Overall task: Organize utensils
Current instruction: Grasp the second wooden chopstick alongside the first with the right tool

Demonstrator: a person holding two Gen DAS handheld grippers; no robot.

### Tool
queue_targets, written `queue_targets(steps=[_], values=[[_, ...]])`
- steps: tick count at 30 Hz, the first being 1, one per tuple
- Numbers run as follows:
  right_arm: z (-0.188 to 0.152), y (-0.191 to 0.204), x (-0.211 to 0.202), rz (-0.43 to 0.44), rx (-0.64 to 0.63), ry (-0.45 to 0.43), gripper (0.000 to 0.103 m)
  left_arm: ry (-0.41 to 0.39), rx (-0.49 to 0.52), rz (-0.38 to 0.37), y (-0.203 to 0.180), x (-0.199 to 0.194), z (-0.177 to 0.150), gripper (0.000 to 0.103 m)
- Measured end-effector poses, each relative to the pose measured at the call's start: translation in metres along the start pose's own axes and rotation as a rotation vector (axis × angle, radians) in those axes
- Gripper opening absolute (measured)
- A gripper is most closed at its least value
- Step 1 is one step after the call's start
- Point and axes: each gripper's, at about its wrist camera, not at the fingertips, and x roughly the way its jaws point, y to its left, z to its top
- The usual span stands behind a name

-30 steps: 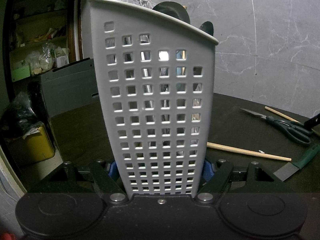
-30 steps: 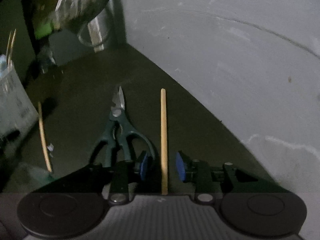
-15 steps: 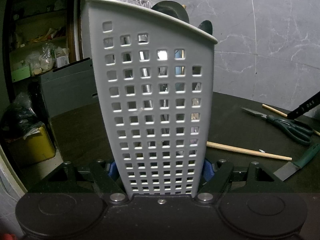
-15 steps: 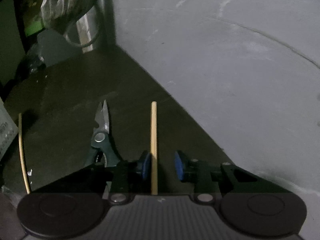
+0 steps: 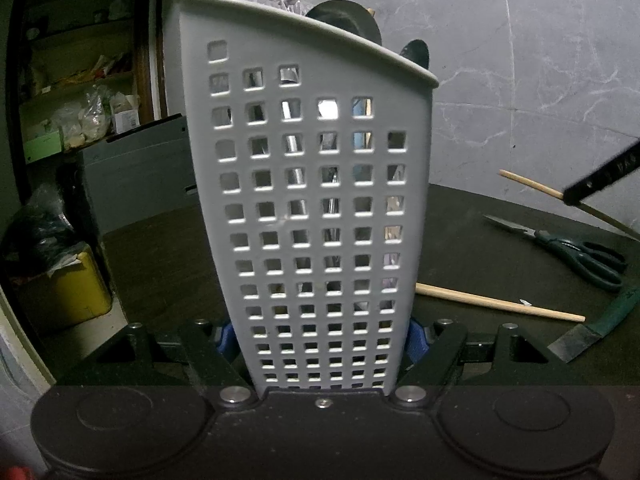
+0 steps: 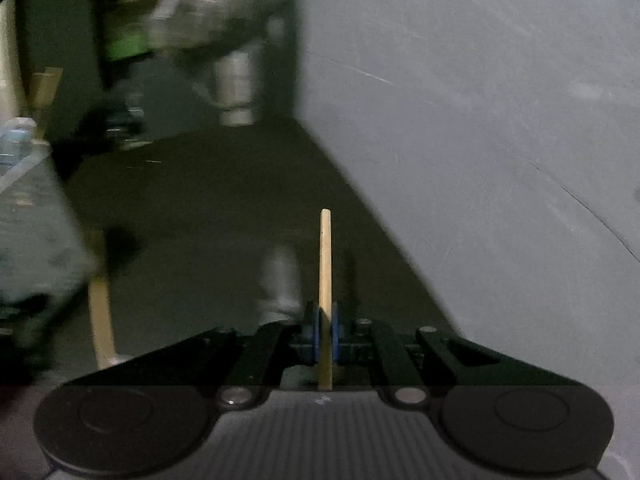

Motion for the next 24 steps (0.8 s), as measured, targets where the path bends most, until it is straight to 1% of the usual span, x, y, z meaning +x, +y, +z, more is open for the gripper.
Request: queue_targets(steps=[2, 4, 6, 8, 10, 13, 16, 19, 24], values=[[0.01, 0.018, 0.002, 0.078, -0.024, 0.007, 0.007, -0.001, -0.003, 0.0, 0.0, 0.0, 0.0, 0.077], [0.022, 0.039, 0.014, 0.152, -0.051, 0.025, 0.007, -0.001, -0.003, -0.001, 0.0, -0.001, 0.0, 0.077], [0.03, 0.06, 0.029, 0.192, -0.092, 0.047, 0.007, -0.002, -0.004, 0.001, 0.0, -0.001, 0.0, 0.077], [0.039, 0.082, 0.048, 0.201, -0.146, 0.064, 0.007, -0.003, -0.005, 0.002, 0.001, -0.001, 0.0, 0.077], [0.046, 0.097, 0.065, 0.221, -0.166, 0.085, 0.007, -0.002, -0.005, 0.003, 0.0, -0.001, 0.0, 0.077], [0.052, 0.117, 0.087, 0.214, -0.23, 0.1, 0.007, -0.003, -0.006, 0.002, 0.0, -0.001, 0.0, 0.077], [0.055, 0.126, 0.102, 0.242, -0.269, 0.119, 0.007, -0.004, -0.01, -0.002, 0.001, -0.002, -0.001, 0.077], [0.053, 0.132, 0.112, 0.251, -0.309, 0.124, 0.007, -0.005, -0.012, -0.005, 0.002, -0.002, -0.001, 0.077], [0.044, 0.133, 0.11, 0.285, -0.329, 0.105, 0.007, -0.006, -0.014, -0.007, 0.004, -0.002, -0.001, 0.077]])
